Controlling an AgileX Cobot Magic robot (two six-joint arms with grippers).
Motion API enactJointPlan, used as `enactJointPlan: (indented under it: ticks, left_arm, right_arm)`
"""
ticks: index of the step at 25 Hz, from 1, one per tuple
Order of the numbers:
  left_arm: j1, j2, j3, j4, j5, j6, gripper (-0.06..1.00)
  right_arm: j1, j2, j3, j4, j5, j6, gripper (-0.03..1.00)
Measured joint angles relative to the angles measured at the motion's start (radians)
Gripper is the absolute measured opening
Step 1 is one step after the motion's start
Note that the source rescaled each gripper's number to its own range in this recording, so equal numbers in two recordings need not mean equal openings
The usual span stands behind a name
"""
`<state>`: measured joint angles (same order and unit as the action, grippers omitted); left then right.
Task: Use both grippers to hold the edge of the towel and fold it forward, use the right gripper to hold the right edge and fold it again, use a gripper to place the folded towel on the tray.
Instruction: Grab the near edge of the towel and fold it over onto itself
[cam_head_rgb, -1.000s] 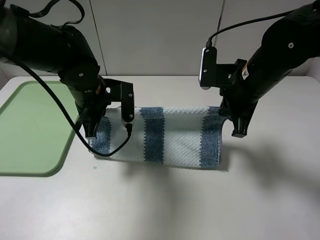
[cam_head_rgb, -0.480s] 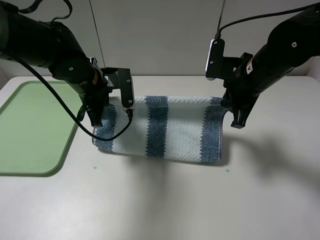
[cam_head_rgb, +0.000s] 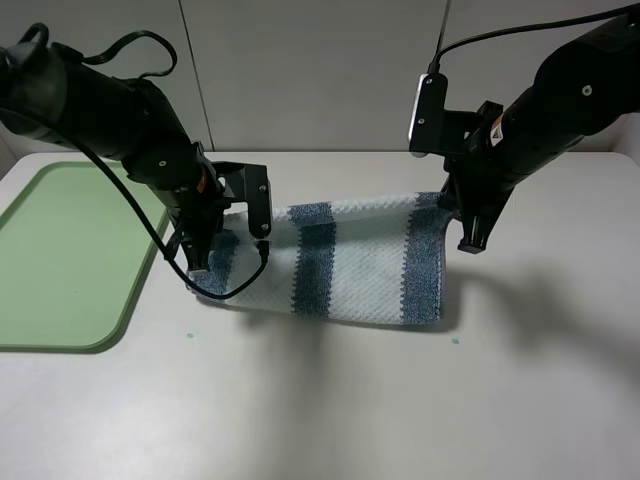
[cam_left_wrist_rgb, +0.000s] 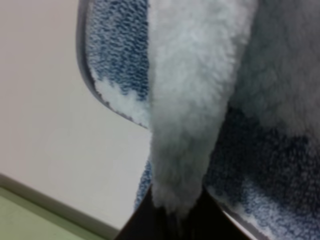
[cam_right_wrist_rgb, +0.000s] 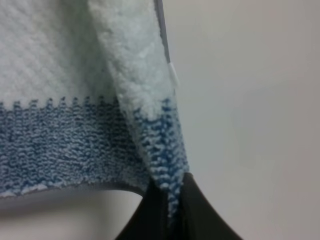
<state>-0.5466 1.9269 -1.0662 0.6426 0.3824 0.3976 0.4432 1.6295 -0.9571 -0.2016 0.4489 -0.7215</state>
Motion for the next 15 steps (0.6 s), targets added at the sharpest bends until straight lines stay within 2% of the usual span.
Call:
enactJointPlan:
  ticks: [13, 15]
  left_arm:
    - [0.0, 0.0, -0.001, 0.001, -0.009, 0.0, 0.0]
    - [0.0, 0.0, -0.001, 0.003, -0.015, 0.0, 0.0]
  right_arm:
    - [0.0, 0.0, 0.0, -0.012, 0.003, 0.037, 0.0]
    - [0.0, 0.0, 0.0, -0.014, 0.008, 0.042, 0.03]
